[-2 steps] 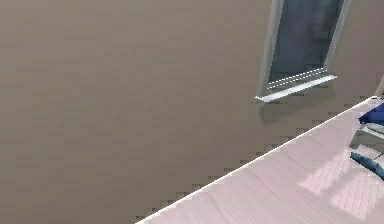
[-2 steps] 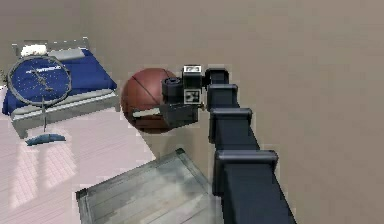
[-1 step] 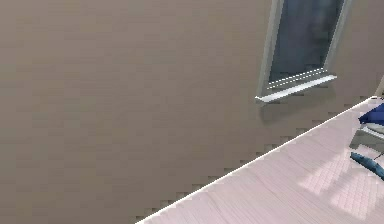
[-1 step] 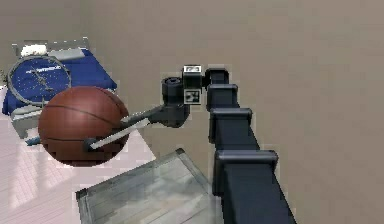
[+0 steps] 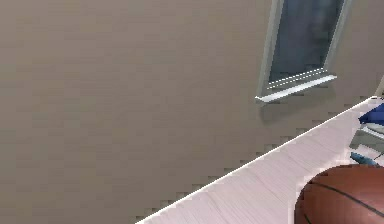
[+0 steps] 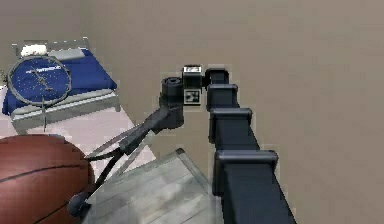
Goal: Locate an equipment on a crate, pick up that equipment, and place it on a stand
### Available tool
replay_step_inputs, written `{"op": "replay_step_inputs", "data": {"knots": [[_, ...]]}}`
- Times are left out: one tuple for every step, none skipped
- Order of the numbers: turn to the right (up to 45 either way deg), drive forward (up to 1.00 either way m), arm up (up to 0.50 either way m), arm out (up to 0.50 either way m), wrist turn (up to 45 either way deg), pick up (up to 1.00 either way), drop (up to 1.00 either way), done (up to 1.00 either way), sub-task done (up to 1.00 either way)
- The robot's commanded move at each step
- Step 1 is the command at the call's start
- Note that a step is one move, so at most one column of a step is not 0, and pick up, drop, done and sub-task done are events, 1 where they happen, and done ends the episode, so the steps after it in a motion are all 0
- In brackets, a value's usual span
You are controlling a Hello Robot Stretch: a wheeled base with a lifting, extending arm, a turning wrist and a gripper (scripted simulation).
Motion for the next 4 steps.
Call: {"op": "replay_step_inputs", "data": {"knots": [[0.0, 0.0, 0.0, 0.0, -12.0, 0.0, 0.0, 0.0, 0.0], [0.0, 0.0, 0.0, -0.24, 0.0, 0.0, 0.0, 0.0, 0.0], [-45.0, 0.0, 0.0, 0.0, 0.0, 0.0, 0.0, 0.0, 0.0], [-42.0, 0.0, 0.0, 0.0, 0.0, 0.0, 0.0, 0.0, 0.0]]}}
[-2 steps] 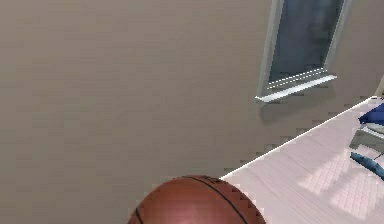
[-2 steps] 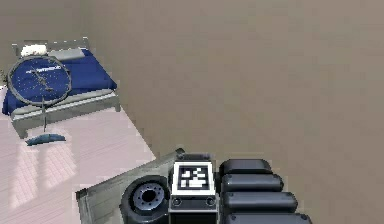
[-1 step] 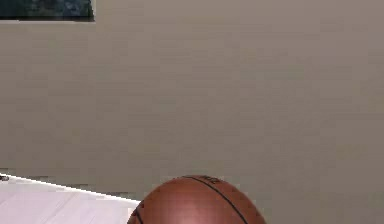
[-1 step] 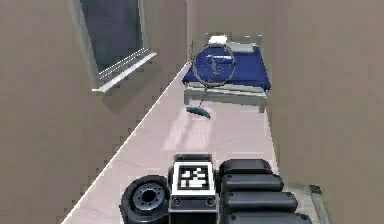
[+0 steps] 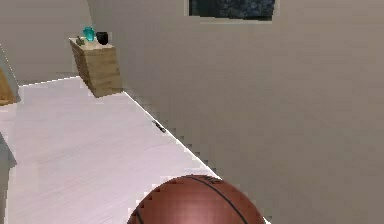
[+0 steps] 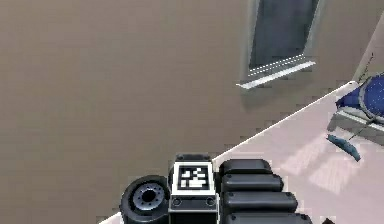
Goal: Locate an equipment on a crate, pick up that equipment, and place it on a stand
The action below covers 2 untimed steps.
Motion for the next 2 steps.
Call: {"op": "replay_step_inputs", "data": {"knots": [[0.0, 0.25, 0.0, 0.0, 0.0, 0.0, 0.0, 0.0, 0.0], [-27.0, 0.0, 0.0, 0.0, 0.0, 0.0, 0.0, 0.0, 0.0]]}}
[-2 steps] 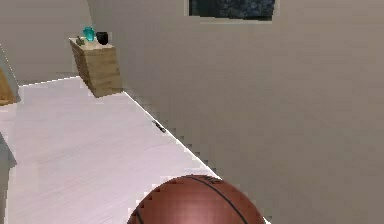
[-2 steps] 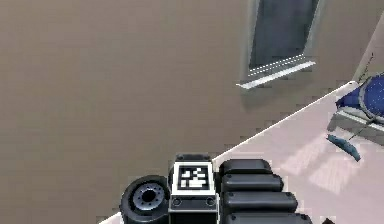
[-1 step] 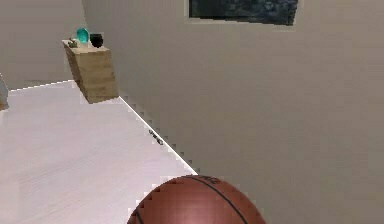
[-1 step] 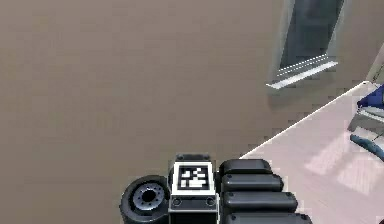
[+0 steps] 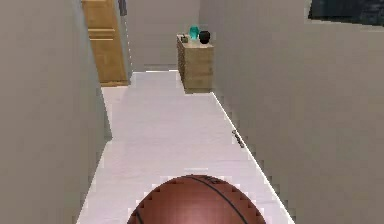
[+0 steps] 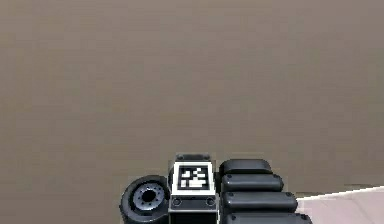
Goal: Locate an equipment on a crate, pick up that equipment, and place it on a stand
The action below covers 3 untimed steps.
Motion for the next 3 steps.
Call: {"op": "replay_step_inputs", "data": {"knots": [[0.0, 0.95, 0.0, 0.0, 0.0, 0.0, 0.0, 0.0, 0.0], [-36.0, 0.0, 0.0, 0.0, 0.0, 0.0, 0.0, 0.0, 0.0], [0.0, 0.05, 0.0, 0.0, 0.0, 0.0, 0.0, 0.0, 0.0]]}}
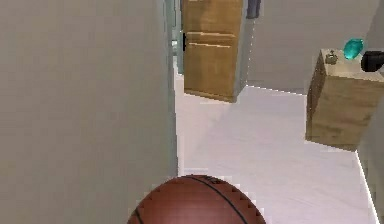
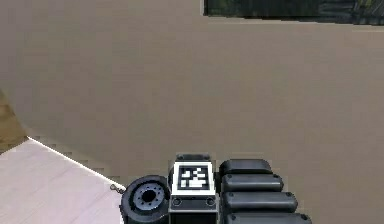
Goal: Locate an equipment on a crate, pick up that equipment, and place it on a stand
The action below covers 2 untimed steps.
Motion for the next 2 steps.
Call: {"op": "replay_step_inputs", "data": {"knots": [[15.0, 0.0, 0.0, 0.0, 0.0, 0.0, 0.0, 0.0, 0.0], [0.0, 1.0, 0.0, 0.0, 0.0, 0.0, 0.0, 0.0, 0.0]]}}
